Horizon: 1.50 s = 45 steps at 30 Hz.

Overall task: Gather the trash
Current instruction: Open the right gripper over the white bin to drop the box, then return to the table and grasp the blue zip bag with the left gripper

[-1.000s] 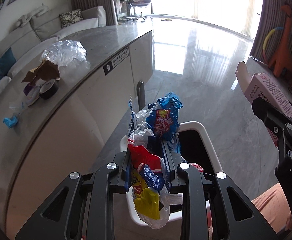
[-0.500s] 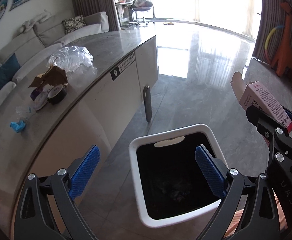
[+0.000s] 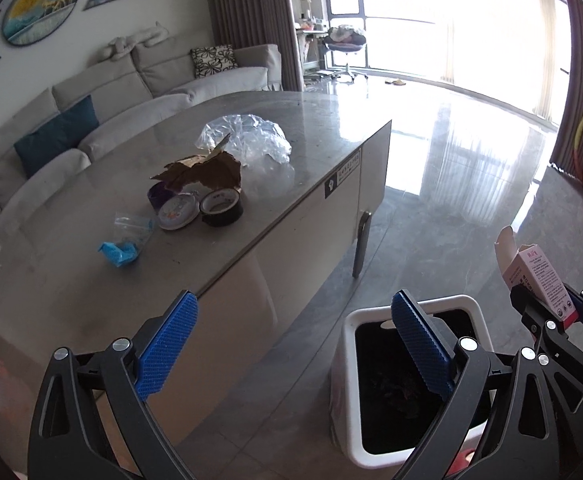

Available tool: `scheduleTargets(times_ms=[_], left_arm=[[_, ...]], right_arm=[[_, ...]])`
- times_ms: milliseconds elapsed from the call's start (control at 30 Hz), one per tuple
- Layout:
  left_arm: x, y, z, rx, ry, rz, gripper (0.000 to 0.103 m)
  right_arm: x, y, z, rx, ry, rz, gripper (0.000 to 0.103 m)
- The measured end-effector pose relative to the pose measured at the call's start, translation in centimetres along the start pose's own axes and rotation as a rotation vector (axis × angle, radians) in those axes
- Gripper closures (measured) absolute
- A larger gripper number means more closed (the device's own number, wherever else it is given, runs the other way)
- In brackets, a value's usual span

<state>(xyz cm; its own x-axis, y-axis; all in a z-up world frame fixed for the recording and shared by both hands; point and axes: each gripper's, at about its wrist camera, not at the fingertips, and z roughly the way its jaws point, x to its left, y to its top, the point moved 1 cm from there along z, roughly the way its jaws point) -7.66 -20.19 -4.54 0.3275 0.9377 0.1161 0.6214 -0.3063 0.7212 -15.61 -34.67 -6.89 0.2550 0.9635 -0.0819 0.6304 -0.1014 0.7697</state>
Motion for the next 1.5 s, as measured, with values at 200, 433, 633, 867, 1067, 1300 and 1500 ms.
scheduleTargets(times_ms=[200,433,633,867,1067,1300,1500], left_arm=[[0.7,-0.2,-0.2,0.005,0.002,-0.016,0.006],[0.8,-0.1,-0.4,0.001,-0.003,-0.018,0.006],[0.9,0.0,-0.4,-0.003,0.001,-0.014,0.006],[1.1,0.0,-0.5,-0.003,-0.005,-0.013,0.006],[1.5,-0.1,-0.7,-0.006,0.0,-0.017,0.006],[2.1,-0.1,-1.1,-0.01,-0.002,-0.024,0.006],[3.1,0.1,-0.9,-0.01,0.002,-0.044,0.006]], right_arm=[[0.5,-1.0,0.5,0.032,0.006,-0.008,0.073],[0.7,-1.3,1.1,0.051,0.003,-0.017,0.073],[0.9,-1.6,1.8,0.067,-0.001,-0.011,0.019],[1.4,-1.7,2.1,0.08,0.01,-0.027,0.005],[1.6,-1.2,1.2,0.048,0.023,-0.024,0.005],[1.9,-0.5,0.7,0.027,0.026,-0.026,0.005],[2.9,0.3,0.5,0.009,0.03,-0.048,0.005]])
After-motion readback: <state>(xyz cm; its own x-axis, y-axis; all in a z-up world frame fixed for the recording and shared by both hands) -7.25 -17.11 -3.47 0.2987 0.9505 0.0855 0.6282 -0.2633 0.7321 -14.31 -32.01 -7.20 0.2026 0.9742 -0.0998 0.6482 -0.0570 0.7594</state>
